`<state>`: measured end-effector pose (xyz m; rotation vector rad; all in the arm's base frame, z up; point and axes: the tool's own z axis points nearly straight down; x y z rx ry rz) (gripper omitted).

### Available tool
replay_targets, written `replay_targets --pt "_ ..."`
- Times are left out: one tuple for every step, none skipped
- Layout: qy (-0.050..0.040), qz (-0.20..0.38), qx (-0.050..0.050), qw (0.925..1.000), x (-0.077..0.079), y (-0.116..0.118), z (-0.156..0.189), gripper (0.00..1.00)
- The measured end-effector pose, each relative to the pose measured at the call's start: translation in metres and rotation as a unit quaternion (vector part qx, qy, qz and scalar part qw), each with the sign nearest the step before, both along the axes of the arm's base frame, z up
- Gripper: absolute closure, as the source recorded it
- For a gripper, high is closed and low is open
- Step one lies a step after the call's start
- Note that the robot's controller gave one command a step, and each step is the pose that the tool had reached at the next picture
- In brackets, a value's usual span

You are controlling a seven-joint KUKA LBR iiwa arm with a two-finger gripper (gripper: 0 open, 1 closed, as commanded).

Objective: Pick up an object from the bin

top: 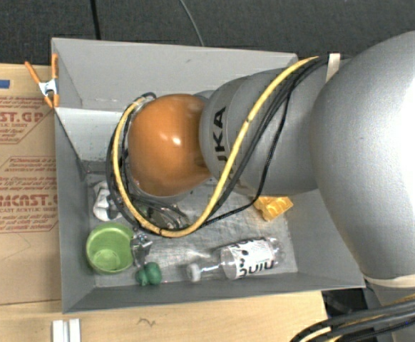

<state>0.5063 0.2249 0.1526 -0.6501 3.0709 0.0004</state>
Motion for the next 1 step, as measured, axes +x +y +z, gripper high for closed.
replay_targets --pt "0.0008 0.090 -0.010 0.9959 -0.0057 0.0077 -0.0751 0.00"
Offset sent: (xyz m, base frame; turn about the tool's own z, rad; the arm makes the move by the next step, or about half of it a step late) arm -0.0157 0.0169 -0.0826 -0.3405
